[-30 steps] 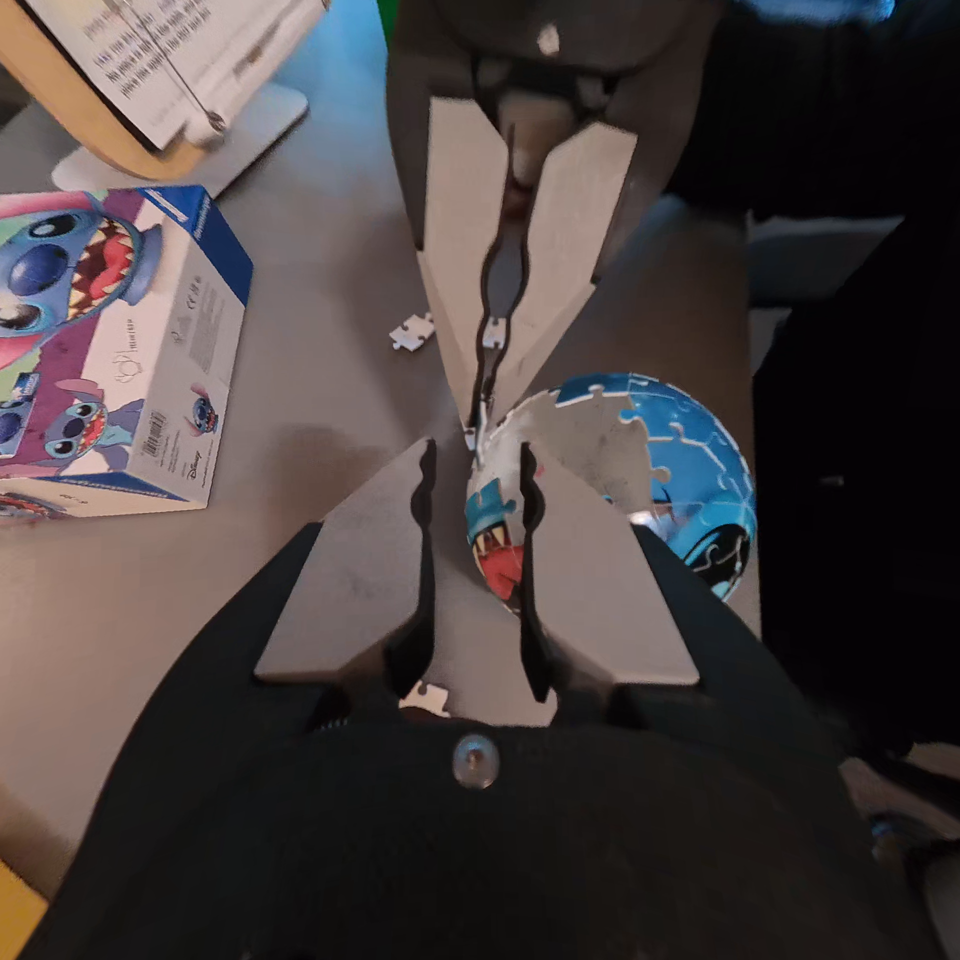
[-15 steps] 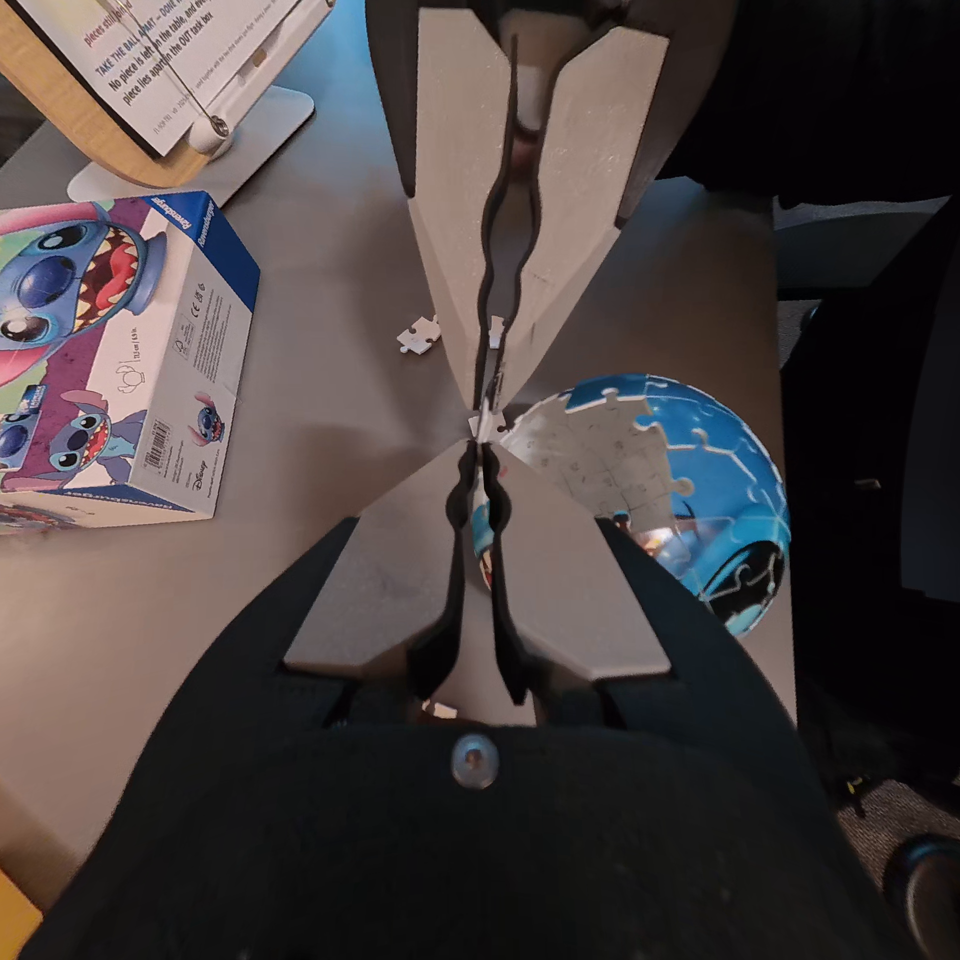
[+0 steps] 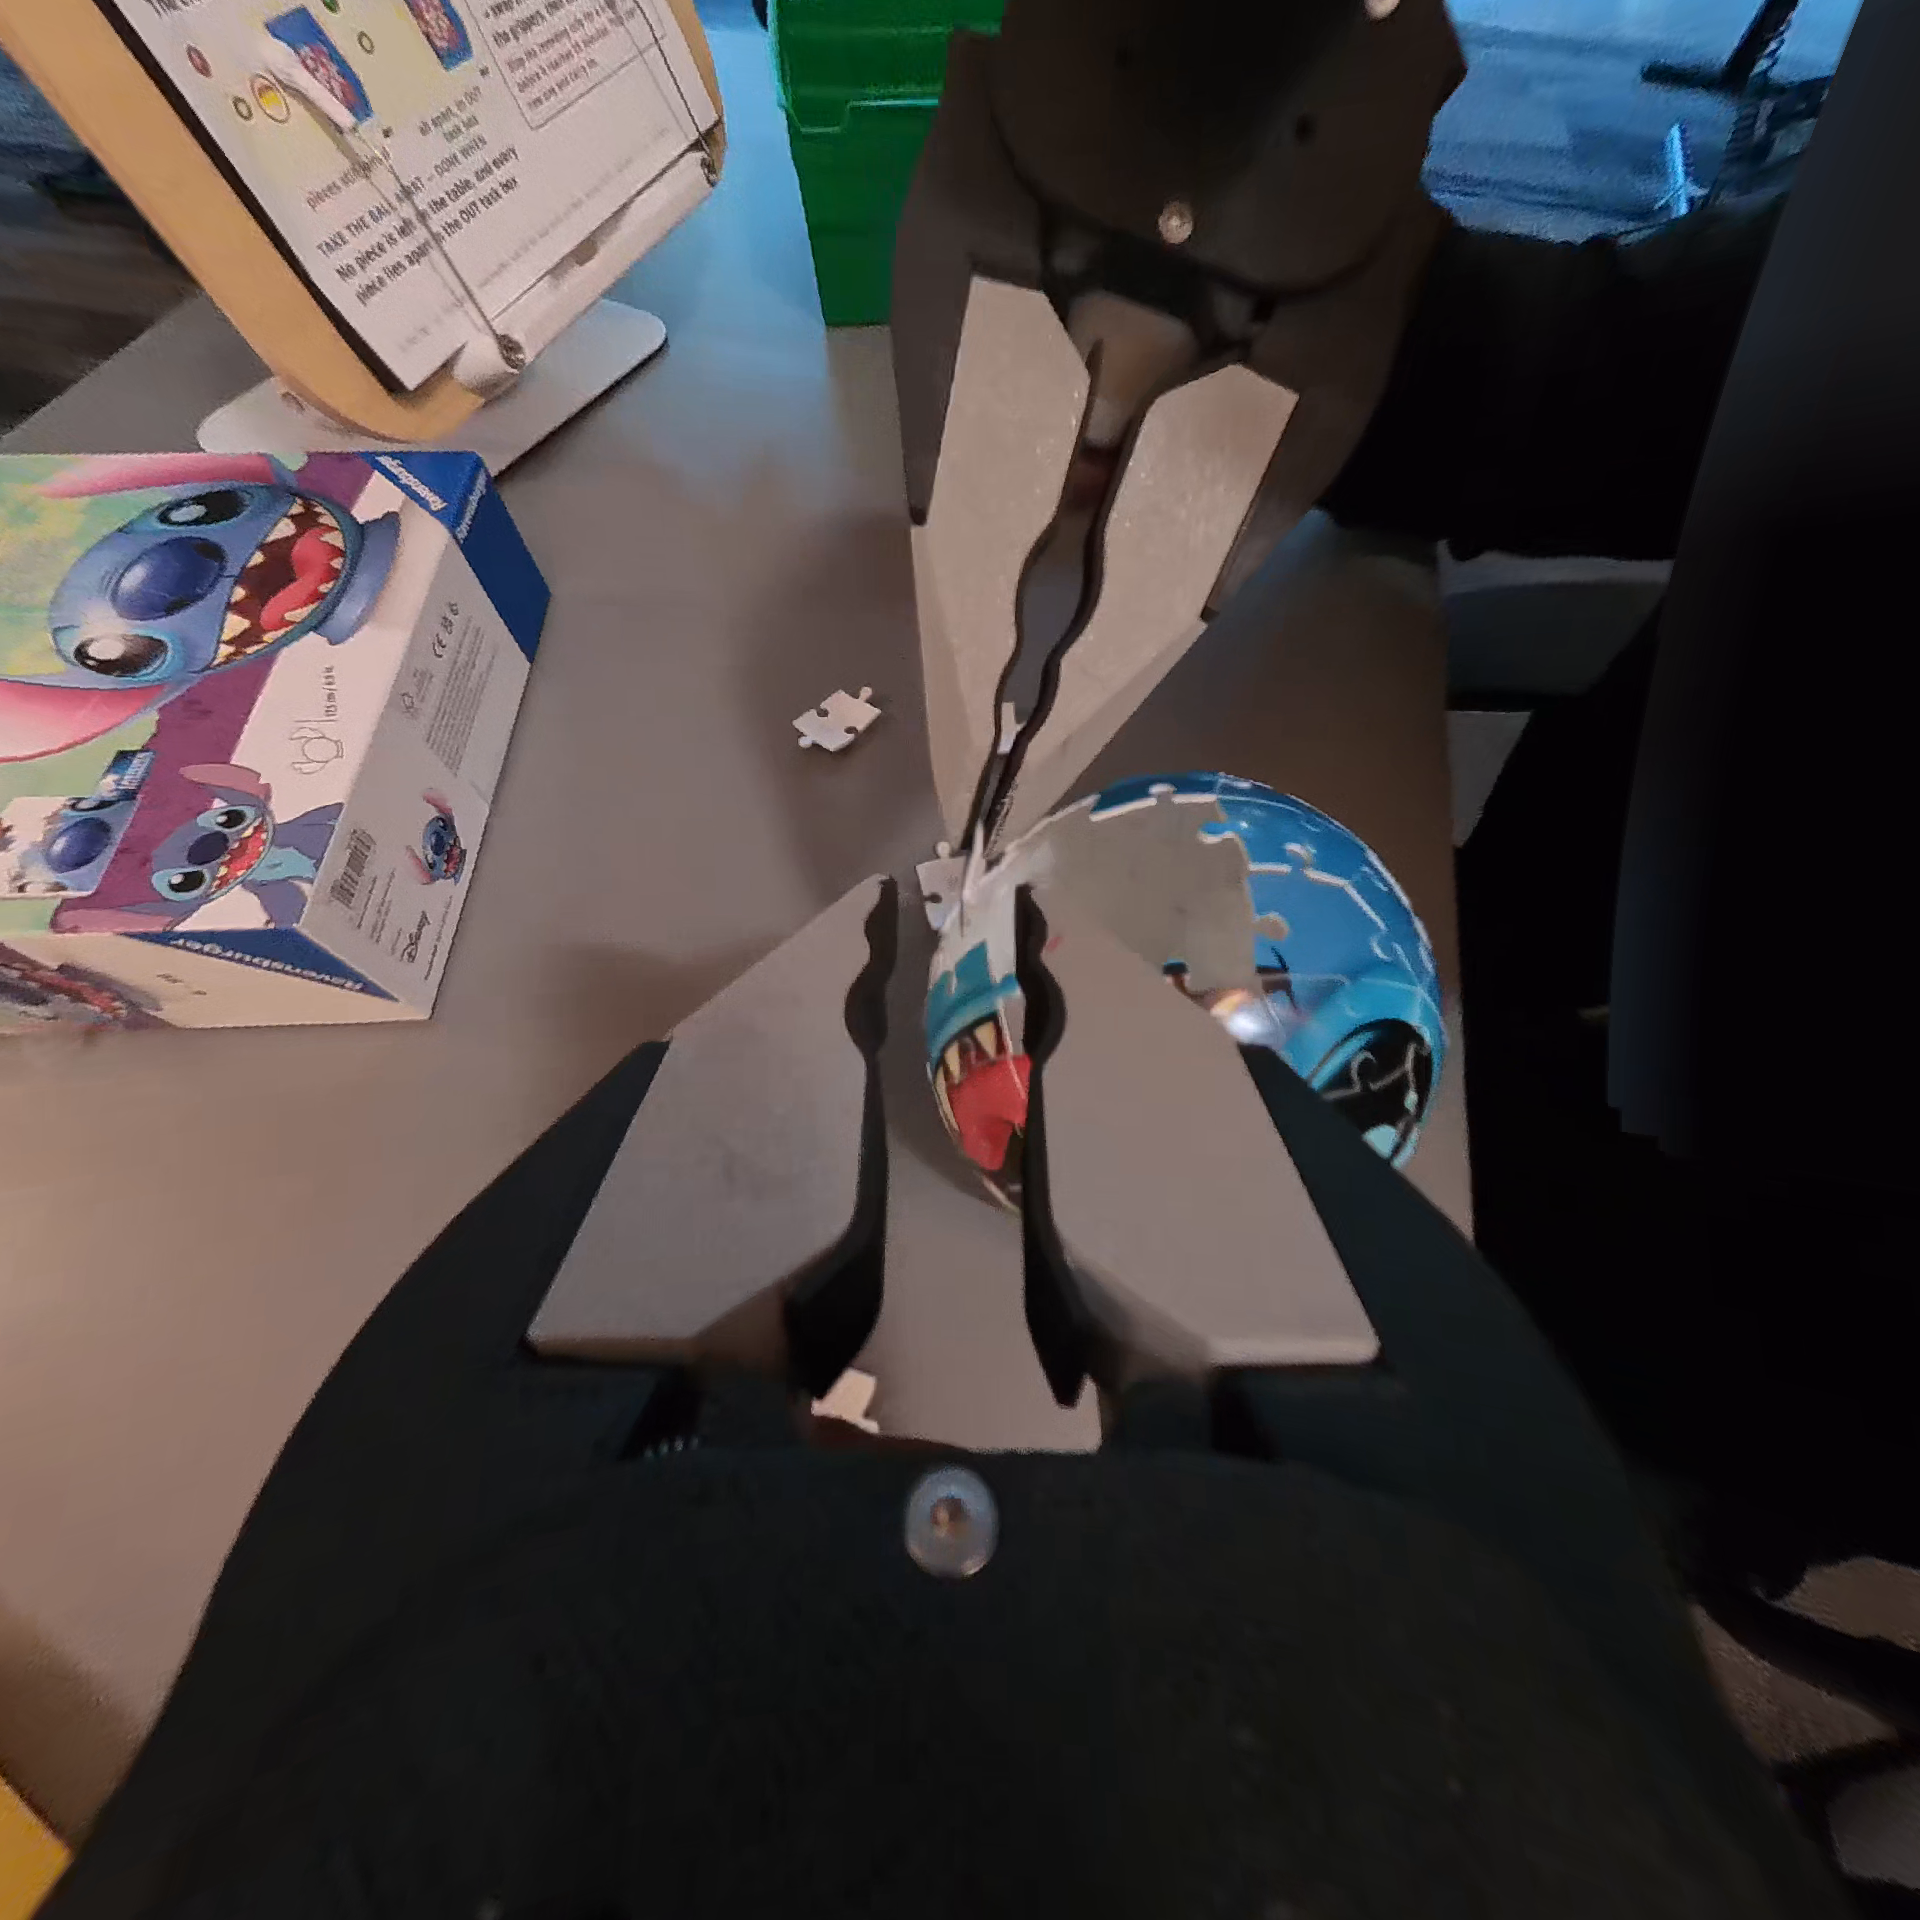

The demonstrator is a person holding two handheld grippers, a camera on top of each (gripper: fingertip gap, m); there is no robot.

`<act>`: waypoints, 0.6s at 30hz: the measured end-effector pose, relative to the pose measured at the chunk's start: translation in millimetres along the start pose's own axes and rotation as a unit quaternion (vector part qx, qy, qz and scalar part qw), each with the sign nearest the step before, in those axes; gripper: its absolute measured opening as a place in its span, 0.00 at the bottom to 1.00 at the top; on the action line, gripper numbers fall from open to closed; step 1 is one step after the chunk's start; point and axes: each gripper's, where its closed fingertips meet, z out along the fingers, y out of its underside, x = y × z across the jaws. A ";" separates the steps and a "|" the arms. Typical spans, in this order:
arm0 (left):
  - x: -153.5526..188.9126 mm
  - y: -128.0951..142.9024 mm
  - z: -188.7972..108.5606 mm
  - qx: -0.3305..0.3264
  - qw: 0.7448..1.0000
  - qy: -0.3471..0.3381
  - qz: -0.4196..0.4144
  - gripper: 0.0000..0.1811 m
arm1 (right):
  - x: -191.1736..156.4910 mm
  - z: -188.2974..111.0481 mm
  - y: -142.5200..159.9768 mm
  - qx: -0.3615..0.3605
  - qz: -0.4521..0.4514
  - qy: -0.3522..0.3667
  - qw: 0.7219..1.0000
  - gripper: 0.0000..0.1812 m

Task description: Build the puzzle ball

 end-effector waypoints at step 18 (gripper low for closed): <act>-1.0 29.7 -0.9 -0.109 0.988 0.068 -0.084 0.21 | -5.0 11.0 4.7 -0.048 -0.078 0.025 0.996 0.00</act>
